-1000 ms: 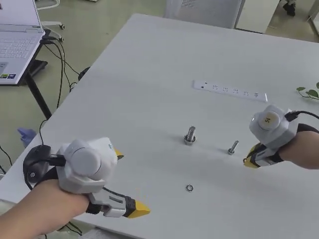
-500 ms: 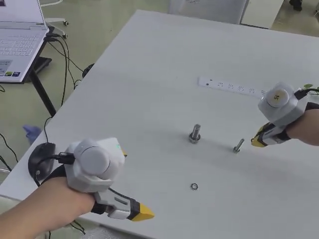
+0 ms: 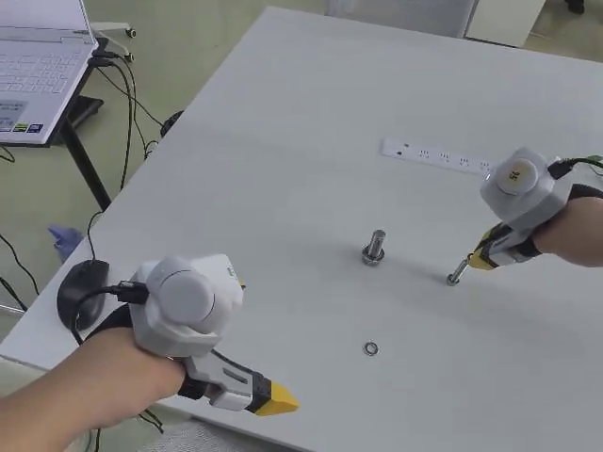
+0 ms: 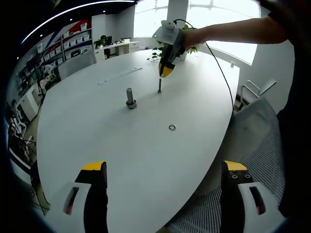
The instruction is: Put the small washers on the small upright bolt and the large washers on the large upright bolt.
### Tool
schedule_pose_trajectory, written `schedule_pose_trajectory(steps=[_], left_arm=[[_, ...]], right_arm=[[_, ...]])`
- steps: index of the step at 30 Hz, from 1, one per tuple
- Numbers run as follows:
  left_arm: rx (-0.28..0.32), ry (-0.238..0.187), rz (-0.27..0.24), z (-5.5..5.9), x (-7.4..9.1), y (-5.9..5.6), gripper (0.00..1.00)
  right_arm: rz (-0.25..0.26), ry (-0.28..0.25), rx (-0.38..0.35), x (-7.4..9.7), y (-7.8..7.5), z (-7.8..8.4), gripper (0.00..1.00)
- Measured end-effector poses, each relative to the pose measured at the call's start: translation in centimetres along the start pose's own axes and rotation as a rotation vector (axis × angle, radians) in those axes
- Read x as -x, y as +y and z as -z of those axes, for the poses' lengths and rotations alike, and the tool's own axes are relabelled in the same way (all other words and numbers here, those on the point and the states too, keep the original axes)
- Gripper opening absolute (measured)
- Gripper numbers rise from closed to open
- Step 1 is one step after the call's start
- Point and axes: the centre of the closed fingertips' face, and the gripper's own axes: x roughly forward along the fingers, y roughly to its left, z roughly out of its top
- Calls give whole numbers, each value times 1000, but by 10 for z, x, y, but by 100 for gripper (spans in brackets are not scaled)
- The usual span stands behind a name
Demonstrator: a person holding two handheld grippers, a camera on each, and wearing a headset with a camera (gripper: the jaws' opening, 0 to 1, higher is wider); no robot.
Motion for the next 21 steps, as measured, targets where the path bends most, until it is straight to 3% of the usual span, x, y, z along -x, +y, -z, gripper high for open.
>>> schedule_pose_trajectory(steps=[5, 21], left_arm=[[7, 25, 8, 9, 0, -1, 95], [11, 38, 20, 13, -1, 1, 90]], right_arm=[[-6, -3, -3, -3, -1, -2, 12], [-22, 13, -12, -15, 0, -1, 12]])
